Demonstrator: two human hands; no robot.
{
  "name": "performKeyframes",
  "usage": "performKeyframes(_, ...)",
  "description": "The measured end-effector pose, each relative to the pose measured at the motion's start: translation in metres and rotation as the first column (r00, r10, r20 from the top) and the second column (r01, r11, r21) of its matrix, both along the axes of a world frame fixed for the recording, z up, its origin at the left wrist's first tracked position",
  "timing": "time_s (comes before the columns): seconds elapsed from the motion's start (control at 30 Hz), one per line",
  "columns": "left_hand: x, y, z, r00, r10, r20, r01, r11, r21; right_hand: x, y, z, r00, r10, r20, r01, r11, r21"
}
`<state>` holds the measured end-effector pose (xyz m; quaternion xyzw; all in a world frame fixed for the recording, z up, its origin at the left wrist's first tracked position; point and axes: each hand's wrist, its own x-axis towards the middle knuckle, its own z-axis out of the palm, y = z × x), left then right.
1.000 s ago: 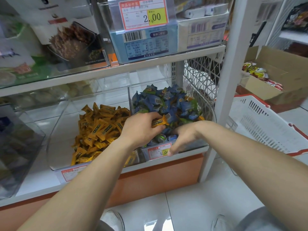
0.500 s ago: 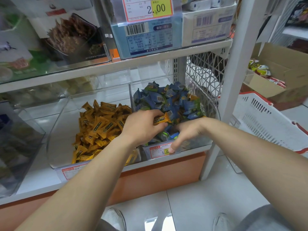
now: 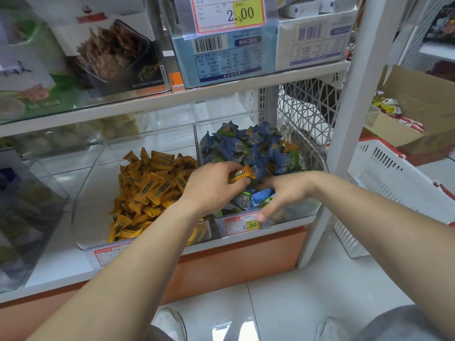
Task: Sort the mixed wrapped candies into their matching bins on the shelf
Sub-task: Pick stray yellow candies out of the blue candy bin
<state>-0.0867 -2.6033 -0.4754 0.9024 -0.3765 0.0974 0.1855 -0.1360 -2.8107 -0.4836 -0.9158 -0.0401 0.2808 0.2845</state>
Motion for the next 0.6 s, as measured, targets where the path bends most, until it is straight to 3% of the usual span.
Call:
performKeyframes(0.27, 0.001, 0.0, 0.001, 1.0, 0.017, 0.003, -0.017, 0.999, 0.03, -0.008, -0.009, 0.002, 0.982, -0.015, 0.19, -0.002, 0.996, 0.089)
performKeyframes(0.43, 0.0, -0.008, 0.001, 0.997, 0.066, -0.037, -0.067, 0.997, -0.047, -0.008, -0.019, 0.003, 0.917, -0.235, 0.322, 0.162, 0.958, 0.238)
performKeyframes(0.6, -0.004, -0.015, 0.005, 0.992, 0.098, -0.075, -0.115, 0.957, -0.267, -0.003, -0.012, 0.001, 0.789, -0.548, 0.277, 0.356, 0.776, 0.521)
